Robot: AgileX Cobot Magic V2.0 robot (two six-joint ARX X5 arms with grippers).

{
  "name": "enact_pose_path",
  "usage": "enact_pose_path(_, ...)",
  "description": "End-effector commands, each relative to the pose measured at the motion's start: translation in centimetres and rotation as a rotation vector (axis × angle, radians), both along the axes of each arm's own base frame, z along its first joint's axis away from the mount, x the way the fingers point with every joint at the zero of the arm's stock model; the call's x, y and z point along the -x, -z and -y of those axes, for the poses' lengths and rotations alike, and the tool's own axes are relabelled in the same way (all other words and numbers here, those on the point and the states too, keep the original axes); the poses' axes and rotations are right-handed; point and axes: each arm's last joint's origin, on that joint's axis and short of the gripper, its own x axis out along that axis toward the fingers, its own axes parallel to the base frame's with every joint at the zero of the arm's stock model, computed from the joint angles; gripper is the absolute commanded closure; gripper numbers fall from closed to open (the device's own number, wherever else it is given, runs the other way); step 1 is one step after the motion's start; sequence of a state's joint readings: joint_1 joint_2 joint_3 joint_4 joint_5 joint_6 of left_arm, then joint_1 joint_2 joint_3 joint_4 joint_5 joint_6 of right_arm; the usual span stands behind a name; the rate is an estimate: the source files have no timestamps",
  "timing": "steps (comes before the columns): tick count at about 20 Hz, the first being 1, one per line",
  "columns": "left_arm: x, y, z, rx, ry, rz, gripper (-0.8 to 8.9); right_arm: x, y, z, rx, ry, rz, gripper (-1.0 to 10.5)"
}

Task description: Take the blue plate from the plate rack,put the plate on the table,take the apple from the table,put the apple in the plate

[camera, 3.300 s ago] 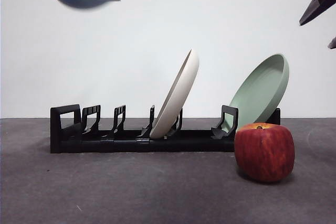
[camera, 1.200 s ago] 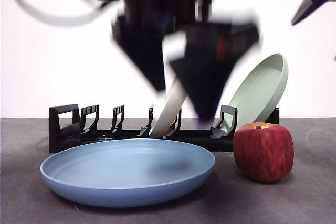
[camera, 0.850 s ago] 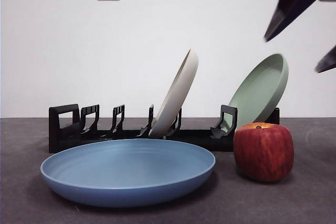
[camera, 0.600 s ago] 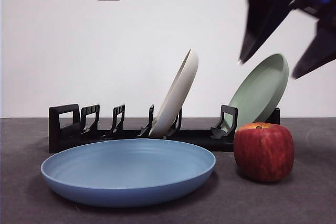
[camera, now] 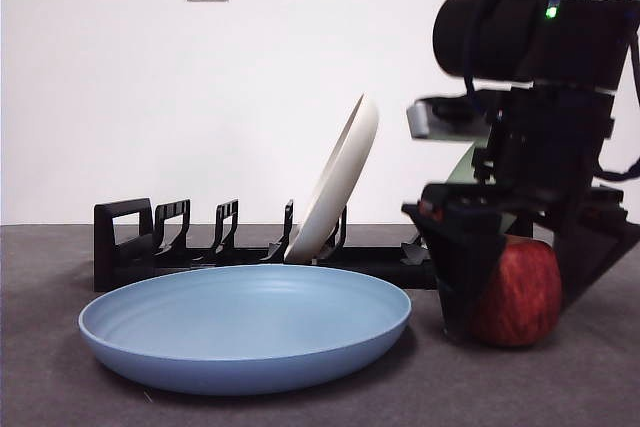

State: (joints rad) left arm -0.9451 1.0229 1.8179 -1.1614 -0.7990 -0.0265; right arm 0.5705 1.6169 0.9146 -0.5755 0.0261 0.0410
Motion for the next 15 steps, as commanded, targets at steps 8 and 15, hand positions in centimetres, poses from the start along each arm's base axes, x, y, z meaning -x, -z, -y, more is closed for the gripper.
enact_pose_path(8, 0.0, 0.3, -0.2, -0.040, -0.054, -0.009, 3.42, 0.3, -5.5, -1.0, -0.093, 0.025, 0.091, 9.6)
enact_pose_path(15, -0.1, 0.3, -0.3, -0.071, -0.126, 0.013, 3.42, 1.2, -11.6, -7.7, -0.345, -0.209, 0.195, 9.6)
